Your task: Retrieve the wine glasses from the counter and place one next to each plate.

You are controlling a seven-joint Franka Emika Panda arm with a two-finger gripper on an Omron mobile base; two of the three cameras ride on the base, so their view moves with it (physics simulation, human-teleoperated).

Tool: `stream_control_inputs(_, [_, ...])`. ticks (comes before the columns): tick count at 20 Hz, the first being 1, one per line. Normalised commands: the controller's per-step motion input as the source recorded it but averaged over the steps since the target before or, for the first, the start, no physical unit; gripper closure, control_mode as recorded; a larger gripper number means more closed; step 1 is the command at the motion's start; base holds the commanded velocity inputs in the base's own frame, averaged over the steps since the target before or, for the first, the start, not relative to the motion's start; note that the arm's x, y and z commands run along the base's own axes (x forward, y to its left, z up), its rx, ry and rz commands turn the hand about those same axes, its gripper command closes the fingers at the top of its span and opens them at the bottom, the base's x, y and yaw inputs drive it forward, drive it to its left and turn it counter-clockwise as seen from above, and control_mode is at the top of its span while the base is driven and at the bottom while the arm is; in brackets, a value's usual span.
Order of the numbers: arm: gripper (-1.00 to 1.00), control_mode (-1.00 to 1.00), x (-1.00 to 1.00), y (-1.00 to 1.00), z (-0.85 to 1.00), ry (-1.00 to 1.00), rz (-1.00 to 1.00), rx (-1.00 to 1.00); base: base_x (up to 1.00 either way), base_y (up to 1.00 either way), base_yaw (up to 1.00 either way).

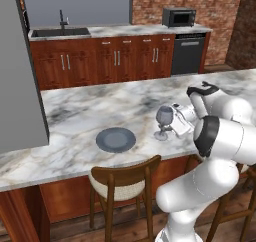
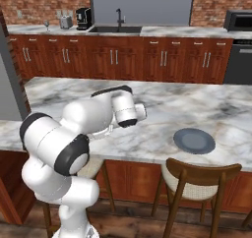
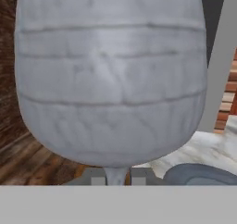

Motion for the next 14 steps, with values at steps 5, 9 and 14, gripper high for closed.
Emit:
stream_control_inputs(5, [1.0, -1.0, 0.14, 0.08, -0.19, 0.04, 0.0, 0.07, 0.0, 0.0, 0.0])
stream_control_inputs(9, [1.0, -1.0, 0.17, 0.01, -0.36, 0.21, 0.0, 0.22, 0.0, 0.0, 0.0])
stream_control_inputs(14, [1.0, -1.0, 0.27, 0.0, -0.36, 0.04, 0.0, 0.08, 0.0, 0.0, 0.0])
